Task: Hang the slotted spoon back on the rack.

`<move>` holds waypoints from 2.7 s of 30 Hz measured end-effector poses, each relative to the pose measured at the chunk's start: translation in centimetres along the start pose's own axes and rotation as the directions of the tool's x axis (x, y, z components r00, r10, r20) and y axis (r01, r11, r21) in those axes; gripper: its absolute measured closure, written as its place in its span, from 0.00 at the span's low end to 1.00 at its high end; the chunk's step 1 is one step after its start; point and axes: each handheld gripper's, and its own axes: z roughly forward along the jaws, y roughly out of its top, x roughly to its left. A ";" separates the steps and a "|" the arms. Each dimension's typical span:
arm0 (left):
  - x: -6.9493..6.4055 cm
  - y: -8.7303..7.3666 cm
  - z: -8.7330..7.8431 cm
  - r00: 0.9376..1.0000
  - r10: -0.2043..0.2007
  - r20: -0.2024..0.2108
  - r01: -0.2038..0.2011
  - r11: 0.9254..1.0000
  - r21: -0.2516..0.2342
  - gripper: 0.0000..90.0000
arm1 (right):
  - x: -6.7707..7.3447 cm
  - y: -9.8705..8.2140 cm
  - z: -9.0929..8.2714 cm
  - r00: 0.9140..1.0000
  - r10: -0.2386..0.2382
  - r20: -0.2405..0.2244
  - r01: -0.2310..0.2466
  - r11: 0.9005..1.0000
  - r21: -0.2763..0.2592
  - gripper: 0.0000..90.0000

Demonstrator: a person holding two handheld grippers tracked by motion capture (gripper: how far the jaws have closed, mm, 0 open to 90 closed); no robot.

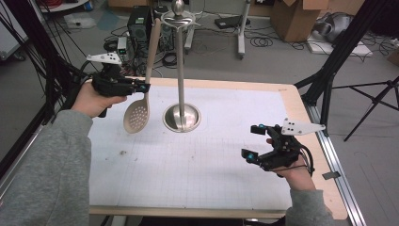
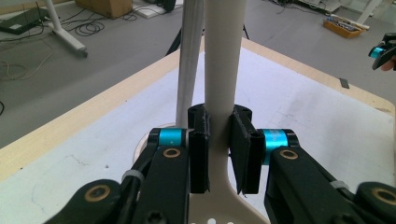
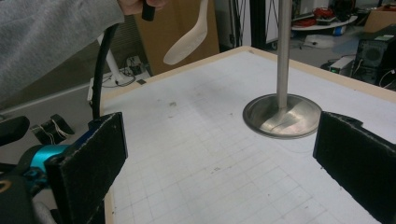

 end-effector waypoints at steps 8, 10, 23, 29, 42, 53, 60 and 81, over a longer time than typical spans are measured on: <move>-0.1 0.1 0.8 1.000 -0.004 -0.013 0.004 1.000 0.002 0.86 | -0.1 0.0 -0.1 1.000 0.003 0.005 -0.003 1.000 0.002 0.02; -0.3 0.2 1.1 1.000 -0.009 -0.020 0.009 1.000 0.005 0.86 | -0.1 0.0 0.0 1.000 0.000 0.006 0.000 1.000 0.003 0.02; -0.7 0.5 2.6 0.999 -0.023 -0.048 0.024 1.000 0.010 0.86 | 0.2 0.2 -0.1 1.000 -0.006 0.000 0.006 1.000 -0.005 0.02; -0.7 0.6 3.1 0.998 -0.017 -0.053 0.018 1.000 0.009 0.86 | 0.1 0.1 -0.1 1.000 -0.001 0.001 0.001 1.000 -0.004 0.02; -0.7 0.4 2.7 0.997 0.017 -0.081 -0.015 1.000 0.024 0.83 | 0.0 0.1 -0.1 1.000 -0.002 0.003 0.002 1.000 0.000 0.02; -1.1 0.1 1.8 0.996 0.039 -0.081 -0.043 0.998 -0.054 0.61 | 0.2 0.1 0.1 1.000 -0.004 -0.001 0.004 1.000 0.006 0.02; -1.2 -1.7 1.0 0.994 0.050 -0.102 -0.060 0.993 -0.101 0.43 | 0.0 0.0 0.3 1.000 -0.003 -0.001 0.003 1.000 0.014 0.02; -2.2 -7.2 -3.3 0.995 0.085 -0.056 -0.095 0.971 -0.219 0.24 | 0.0 -0.1 0.6 1.000 -0.005 0.006 0.005 1.000 0.031 0.02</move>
